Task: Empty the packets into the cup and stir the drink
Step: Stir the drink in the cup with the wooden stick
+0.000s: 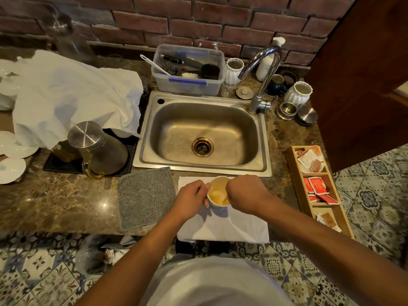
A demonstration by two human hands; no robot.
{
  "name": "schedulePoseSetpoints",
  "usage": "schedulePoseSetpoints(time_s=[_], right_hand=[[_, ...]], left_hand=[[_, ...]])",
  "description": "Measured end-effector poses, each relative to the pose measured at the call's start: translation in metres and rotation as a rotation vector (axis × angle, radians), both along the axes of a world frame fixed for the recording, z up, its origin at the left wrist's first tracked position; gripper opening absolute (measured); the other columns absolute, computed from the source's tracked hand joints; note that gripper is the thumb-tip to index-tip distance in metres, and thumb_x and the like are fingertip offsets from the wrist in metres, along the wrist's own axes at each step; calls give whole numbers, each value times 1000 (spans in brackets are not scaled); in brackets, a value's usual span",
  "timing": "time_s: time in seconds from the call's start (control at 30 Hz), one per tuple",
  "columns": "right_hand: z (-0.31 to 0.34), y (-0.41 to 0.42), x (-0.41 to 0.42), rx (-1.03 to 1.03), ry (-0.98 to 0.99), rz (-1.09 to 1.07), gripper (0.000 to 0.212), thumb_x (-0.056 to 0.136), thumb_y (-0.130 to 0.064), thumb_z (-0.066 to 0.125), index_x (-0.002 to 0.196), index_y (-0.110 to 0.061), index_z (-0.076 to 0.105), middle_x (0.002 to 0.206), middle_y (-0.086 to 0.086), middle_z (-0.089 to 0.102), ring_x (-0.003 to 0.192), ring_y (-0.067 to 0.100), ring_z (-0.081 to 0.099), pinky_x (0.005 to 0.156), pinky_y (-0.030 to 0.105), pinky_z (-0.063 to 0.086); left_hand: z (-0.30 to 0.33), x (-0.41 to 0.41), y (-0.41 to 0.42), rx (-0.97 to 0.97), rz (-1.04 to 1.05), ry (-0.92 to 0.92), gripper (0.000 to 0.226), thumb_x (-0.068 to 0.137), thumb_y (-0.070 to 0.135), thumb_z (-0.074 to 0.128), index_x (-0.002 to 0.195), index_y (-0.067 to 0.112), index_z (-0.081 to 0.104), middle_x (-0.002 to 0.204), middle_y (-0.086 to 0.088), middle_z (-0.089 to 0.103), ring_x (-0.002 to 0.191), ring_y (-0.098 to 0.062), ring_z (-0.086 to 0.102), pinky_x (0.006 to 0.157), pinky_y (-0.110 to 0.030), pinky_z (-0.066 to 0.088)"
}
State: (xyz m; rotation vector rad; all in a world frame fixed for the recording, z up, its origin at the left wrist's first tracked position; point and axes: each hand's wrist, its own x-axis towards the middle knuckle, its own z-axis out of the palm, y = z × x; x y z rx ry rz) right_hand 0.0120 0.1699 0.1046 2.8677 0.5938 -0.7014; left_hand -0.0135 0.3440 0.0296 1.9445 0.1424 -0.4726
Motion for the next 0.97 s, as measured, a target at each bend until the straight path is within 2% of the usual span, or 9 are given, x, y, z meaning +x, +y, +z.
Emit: schedulePoseSetpoints(time_s=[0.13,0.23,0.37,0.53,0.7,0.83,0.97], right_hand=[[2,16,6,13,16,37,21,95,-31,65,106,-14,74,97,6,71,87,25,67,76,32,51],[1,21,14,29,-55,16,24,95,-35,64,108,-18,76,95,5,73,84,24,68,73,32,54],[3,18,20,33,-78,3,30,94,-38,67,118,-22,73,105,6,75,89,25,70,77,33,55],[6,11,15,-64,-50,62,29,96,-30,68,120,-16,72,110,10,74,94,27,72,84,36,58],[10,4,8,-75,-5,28,28,97,-32,66,119,-16,72,110,9,73,96,26,70,87,35,55],[7,9,0,-55,37,-4,25,95,-30,65,113,-14,72,106,8,73,96,26,69,81,31,52],[6,18,0,14,43,-30,19,95,-28,65,106,-16,74,102,5,73,93,24,69,83,32,55]], left_hand=[[3,0,-2,13,4,13,41,105,35,48,82,2,59,69,-9,74,45,-5,53,46,-17,43],[0,-2,-2,4,19,39,40,105,35,47,86,2,59,72,-12,74,48,-11,54,42,-17,40],[-1,-2,-2,6,35,49,36,105,30,47,85,2,59,75,-13,74,52,-15,55,41,-18,39],[-5,-1,-3,7,34,40,39,104,34,47,84,3,60,71,-12,73,53,-18,57,52,-31,47],[-3,0,-4,-6,28,20,43,104,37,48,82,2,59,68,-10,74,49,-13,56,51,-26,47],[-2,1,-3,-14,14,6,43,104,36,48,80,3,59,68,-11,74,48,-13,56,52,-25,47],[-6,1,-2,-30,4,6,41,105,36,48,79,6,59,69,-11,73,51,-14,58,57,-30,49]])
